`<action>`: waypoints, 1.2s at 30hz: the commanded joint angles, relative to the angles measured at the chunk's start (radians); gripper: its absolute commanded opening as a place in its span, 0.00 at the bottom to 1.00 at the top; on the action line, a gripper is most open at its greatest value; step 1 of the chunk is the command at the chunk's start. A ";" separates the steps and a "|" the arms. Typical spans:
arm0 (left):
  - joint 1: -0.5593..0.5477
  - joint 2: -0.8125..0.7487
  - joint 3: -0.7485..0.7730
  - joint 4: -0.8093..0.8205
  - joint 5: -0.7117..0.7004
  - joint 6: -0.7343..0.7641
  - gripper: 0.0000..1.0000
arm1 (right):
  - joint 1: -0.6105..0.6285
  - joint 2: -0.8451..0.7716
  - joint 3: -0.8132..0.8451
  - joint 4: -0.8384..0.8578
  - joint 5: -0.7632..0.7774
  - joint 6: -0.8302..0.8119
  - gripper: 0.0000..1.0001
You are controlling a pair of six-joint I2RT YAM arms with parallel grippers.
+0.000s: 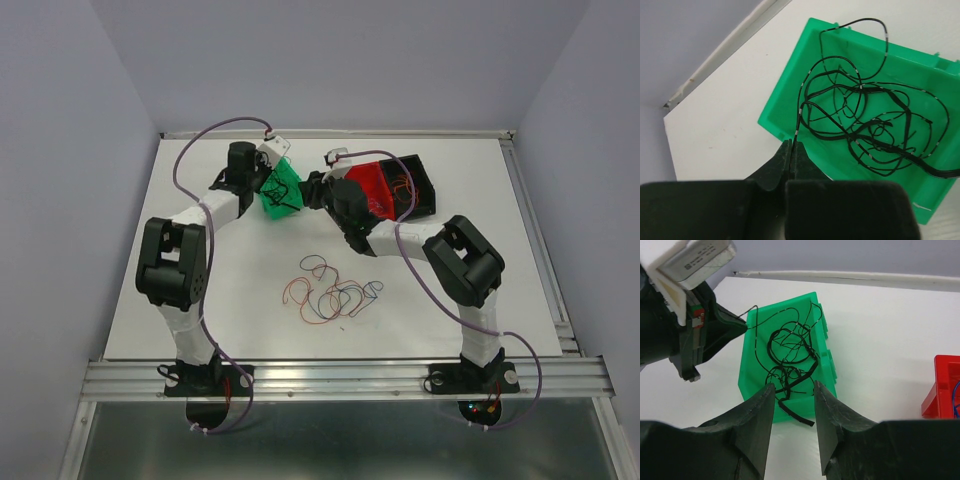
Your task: Untangle the cables
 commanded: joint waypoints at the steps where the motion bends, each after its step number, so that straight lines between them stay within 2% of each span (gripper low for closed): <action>1: -0.016 0.057 0.120 -0.125 0.078 -0.032 0.00 | -0.005 -0.020 -0.011 0.068 -0.001 0.006 0.43; 5: -0.016 0.126 0.200 -0.216 0.084 -0.063 0.00 | -0.011 -0.022 -0.017 0.068 0.001 0.009 0.43; 9: -0.016 0.165 0.231 -0.236 0.077 -0.080 0.00 | -0.017 -0.046 -0.049 0.068 0.005 0.022 0.42; 12: -0.016 0.165 0.239 -0.230 0.054 -0.090 0.01 | -0.017 -0.123 -0.120 0.070 0.019 0.039 0.42; 16: -0.016 0.129 0.219 -0.200 0.049 -0.099 0.13 | -0.017 -0.227 -0.208 0.062 0.002 0.035 0.44; 20: -0.016 0.085 0.197 -0.191 0.060 -0.109 0.30 | -0.017 -0.299 -0.227 -0.066 0.005 0.029 0.47; 26: -0.016 -0.001 0.150 -0.188 0.087 -0.116 0.44 | -0.017 -0.381 -0.232 -0.312 0.015 0.042 0.52; 31: -0.016 -0.082 0.090 -0.191 0.075 -0.110 0.55 | -0.016 -0.454 -0.259 -0.536 0.005 0.048 0.66; 34: -0.016 -0.145 0.035 -0.184 0.075 -0.101 0.68 | -0.014 -0.514 -0.337 -0.608 -0.015 0.076 0.71; 36: -0.016 -0.200 0.012 -0.185 0.086 -0.092 0.75 | -0.014 -0.580 -0.365 -0.669 -0.005 0.093 0.80</action>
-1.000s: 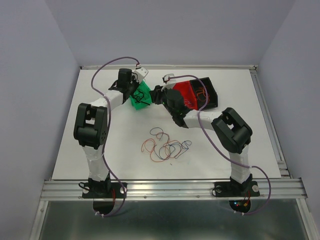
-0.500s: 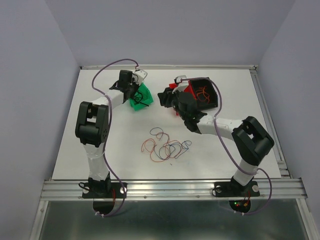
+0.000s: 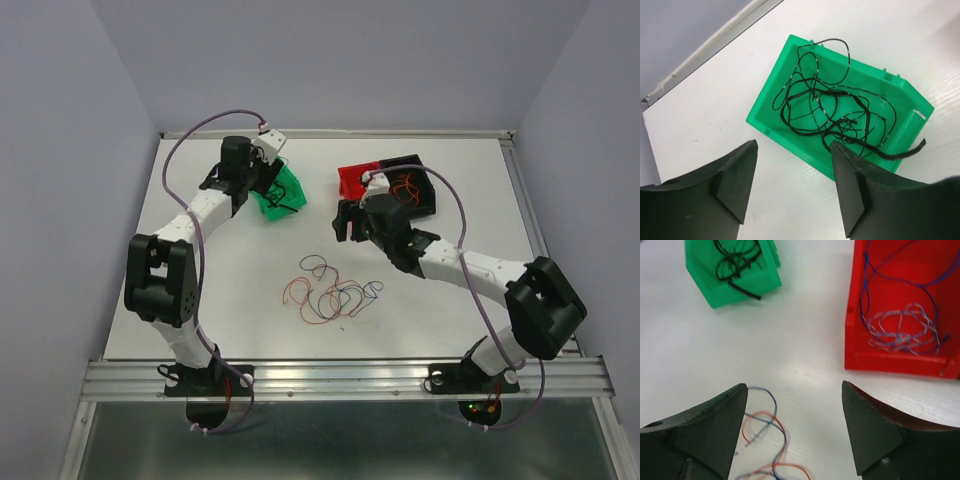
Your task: Untangle the cables
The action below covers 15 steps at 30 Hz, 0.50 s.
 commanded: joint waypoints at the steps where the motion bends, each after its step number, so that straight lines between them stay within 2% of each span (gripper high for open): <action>1: 0.000 -0.139 -0.065 0.014 0.016 0.012 0.78 | 0.001 -0.136 -0.087 -0.187 0.006 0.046 0.83; 2: -0.002 -0.158 -0.086 0.012 0.022 0.015 0.85 | 0.003 -0.162 -0.100 -0.205 0.028 0.072 0.85; 4: -0.006 -0.223 -0.117 0.012 0.036 0.018 0.87 | 0.017 -0.256 -0.144 -0.290 0.033 0.103 0.91; 6: -0.011 -0.263 -0.134 0.011 0.062 0.022 0.99 | 0.032 -0.313 -0.169 -0.365 0.033 0.117 0.93; 10: -0.037 -0.323 -0.148 -0.022 0.073 0.019 0.99 | 0.093 -0.380 -0.218 -0.458 0.094 0.204 0.94; 15: -0.078 -0.361 -0.172 -0.035 0.088 0.010 0.99 | 0.147 -0.346 -0.252 -0.559 0.134 0.283 0.97</action>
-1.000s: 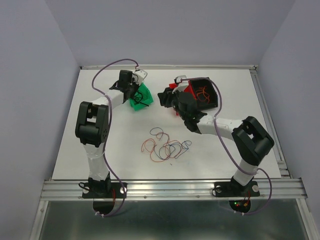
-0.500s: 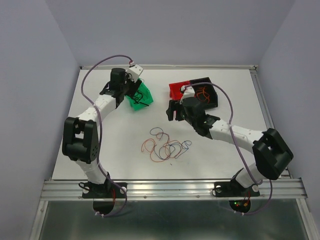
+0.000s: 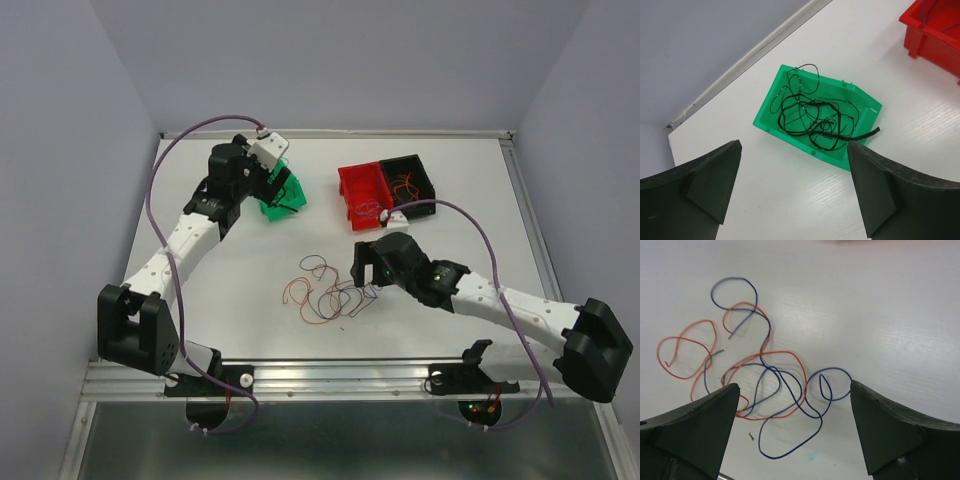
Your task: Untangle the cables
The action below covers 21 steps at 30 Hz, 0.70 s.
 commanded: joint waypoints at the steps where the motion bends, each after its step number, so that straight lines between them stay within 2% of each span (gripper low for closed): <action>1: -0.035 -0.058 -0.035 -0.008 0.040 -0.001 0.99 | 0.032 0.030 -0.054 -0.136 0.065 0.106 0.97; 7: -0.127 -0.095 -0.077 -0.039 0.109 0.010 0.99 | 0.043 0.059 -0.112 -0.110 0.063 0.176 0.95; 12: -0.174 -0.097 -0.097 -0.039 0.098 0.013 0.99 | 0.044 0.125 -0.140 -0.003 -0.001 0.148 0.88; 14: -0.177 -0.089 -0.104 -0.039 0.097 0.013 0.99 | 0.043 0.191 -0.130 0.017 -0.003 0.137 0.80; 15: -0.178 -0.086 -0.109 -0.039 0.097 0.013 0.98 | 0.044 0.208 -0.127 0.038 -0.003 0.131 0.66; 18: -0.183 -0.074 -0.117 -0.030 0.104 0.014 0.98 | 0.044 0.249 -0.112 0.069 -0.004 0.110 0.40; 19: -0.183 -0.074 -0.120 -0.028 0.104 0.013 0.98 | 0.044 0.245 -0.107 0.071 -0.004 0.107 0.12; 20: -0.183 -0.074 -0.124 -0.020 0.107 0.011 0.98 | 0.044 0.218 -0.100 0.074 -0.001 0.093 0.00; 21: -0.183 -0.077 -0.127 -0.016 0.115 0.011 0.98 | 0.043 0.192 -0.097 0.074 -0.001 0.087 0.01</action>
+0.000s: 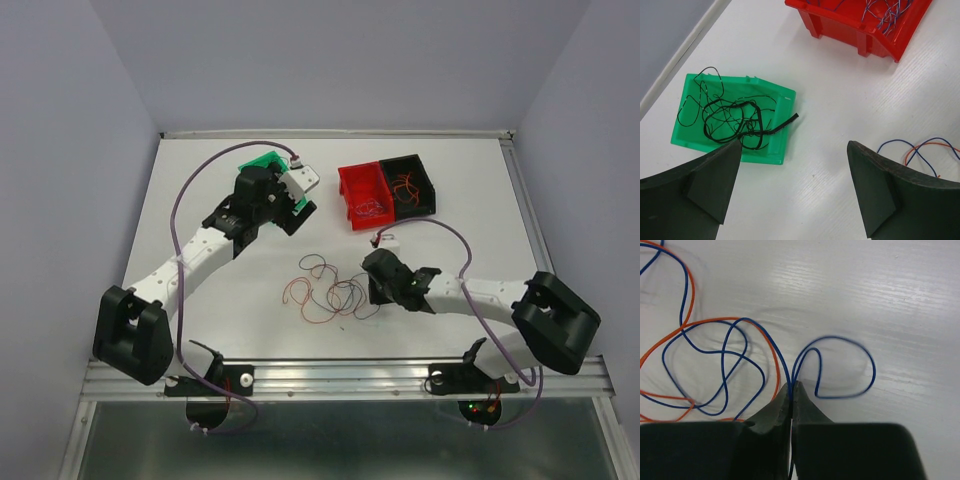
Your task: Untangle the cables
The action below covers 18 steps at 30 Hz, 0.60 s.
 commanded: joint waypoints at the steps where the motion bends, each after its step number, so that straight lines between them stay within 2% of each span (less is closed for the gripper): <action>1: -0.003 -0.037 -0.020 0.048 0.031 0.004 0.98 | 0.009 -0.082 0.023 0.057 -0.003 -0.043 0.01; 5: -0.003 -0.068 -0.055 0.091 0.121 -0.007 0.98 | 0.009 -0.366 0.053 0.057 -0.047 -0.110 0.01; 8: -0.003 -0.097 -0.089 0.124 0.185 -0.019 0.98 | 0.009 -0.471 0.107 0.047 -0.107 -0.148 0.00; 12: -0.005 -0.132 -0.130 0.186 0.293 -0.035 0.98 | 0.008 -0.499 0.243 -0.016 -0.192 -0.181 0.00; 18: -0.003 -0.195 -0.225 0.316 0.399 -0.049 0.99 | 0.009 -0.446 0.440 -0.048 -0.138 -0.216 0.01</action>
